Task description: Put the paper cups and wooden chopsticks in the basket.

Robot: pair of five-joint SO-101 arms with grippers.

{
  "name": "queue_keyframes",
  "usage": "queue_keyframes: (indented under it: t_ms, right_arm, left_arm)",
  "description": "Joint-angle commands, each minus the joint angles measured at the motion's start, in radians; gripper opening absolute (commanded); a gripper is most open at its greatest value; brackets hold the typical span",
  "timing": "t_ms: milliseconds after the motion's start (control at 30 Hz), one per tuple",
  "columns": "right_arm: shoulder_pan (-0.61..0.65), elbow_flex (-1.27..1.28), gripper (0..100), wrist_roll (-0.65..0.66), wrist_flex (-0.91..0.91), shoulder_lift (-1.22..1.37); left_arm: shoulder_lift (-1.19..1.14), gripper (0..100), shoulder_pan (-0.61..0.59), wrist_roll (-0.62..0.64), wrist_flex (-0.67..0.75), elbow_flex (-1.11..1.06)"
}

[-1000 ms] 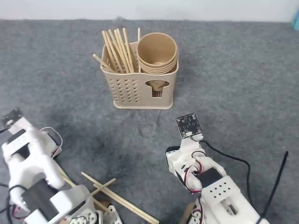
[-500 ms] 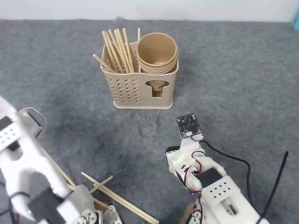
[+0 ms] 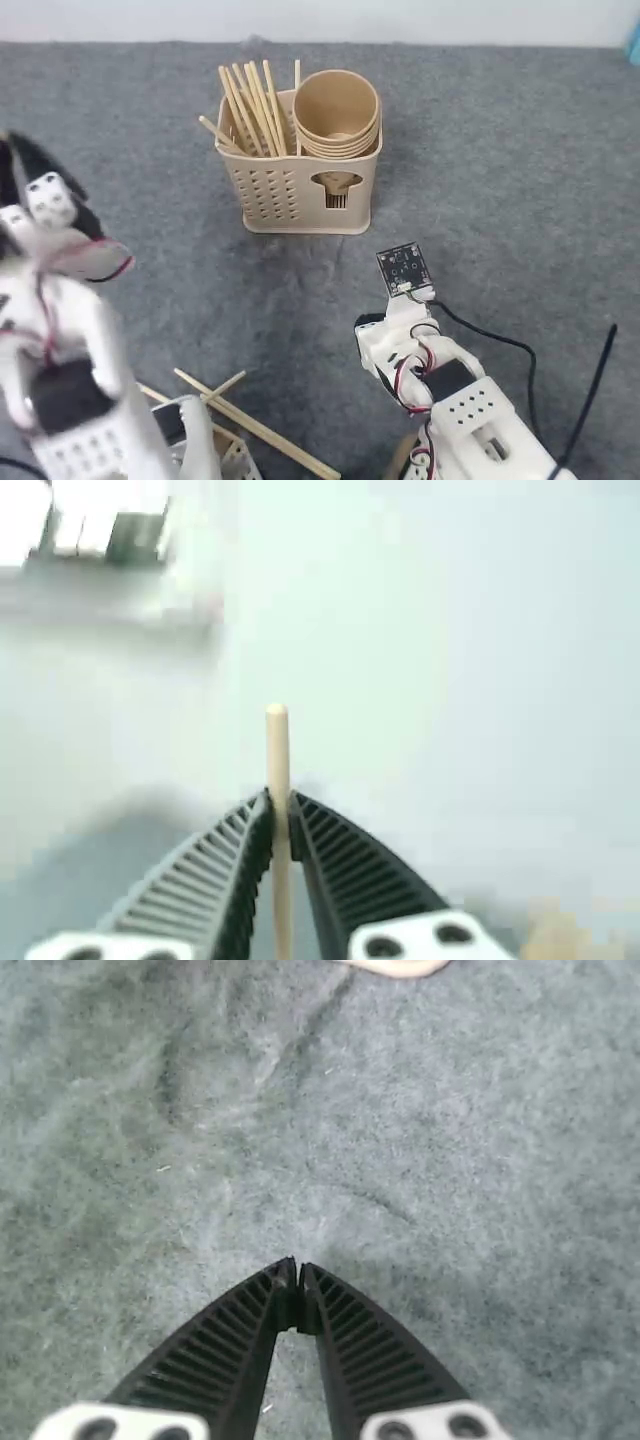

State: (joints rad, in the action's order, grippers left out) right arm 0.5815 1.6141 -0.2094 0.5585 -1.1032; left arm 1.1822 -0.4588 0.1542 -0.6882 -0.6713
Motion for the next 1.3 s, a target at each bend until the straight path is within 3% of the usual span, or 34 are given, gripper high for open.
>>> queue_keyframes:
  t_ms: [0, 133, 233, 567, 867, 967, 1133, 1267]
  right_arm:
    - [-0.012, -0.018, 0.8, -0.003, -0.001, -0.027]
    - [-0.012, -0.018, 0.8, -0.003, -0.001, -0.027]
    - [-0.012, -0.018, 0.8, -0.003, -0.001, -0.027]
    - [-0.047, -0.021, 0.8, -0.003, -0.036, -0.019]
    - [-0.045, -0.021, 0.8, -0.003, -0.039, -0.018]
    - [-0.044, -0.021, 0.8, 0.02, -0.041, -0.018]
    - [-0.044, -0.021, 0.8, 0.032, -0.039, -0.018]
    - [-0.044, -0.02, 0.8, 0.034, -0.039, -0.018]
  left_arm:
    - [0.038, 1, 0.204, 0.014, 0.399, 0.025]
    - [-0.078, 1, 0.307, 0.014, 0.694, 0.007]
    - [-0.167, 1, 0.348, 0.014, 0.776, 0.021]
    - [-0.381, 1, 0.488, 0.014, 0.681, 0.042]
    - [-0.5, 2, 0.5, 0.014, 0.664, 0.036]
    - [-0.5, 7, 0.5, 0.014, 0.592, 0.03]
    - [-0.499, 26, 0.491, 0.014, 0.428, 0.039]
    - [-0.499, 27, 0.489, 0.014, 0.21, 0.134]
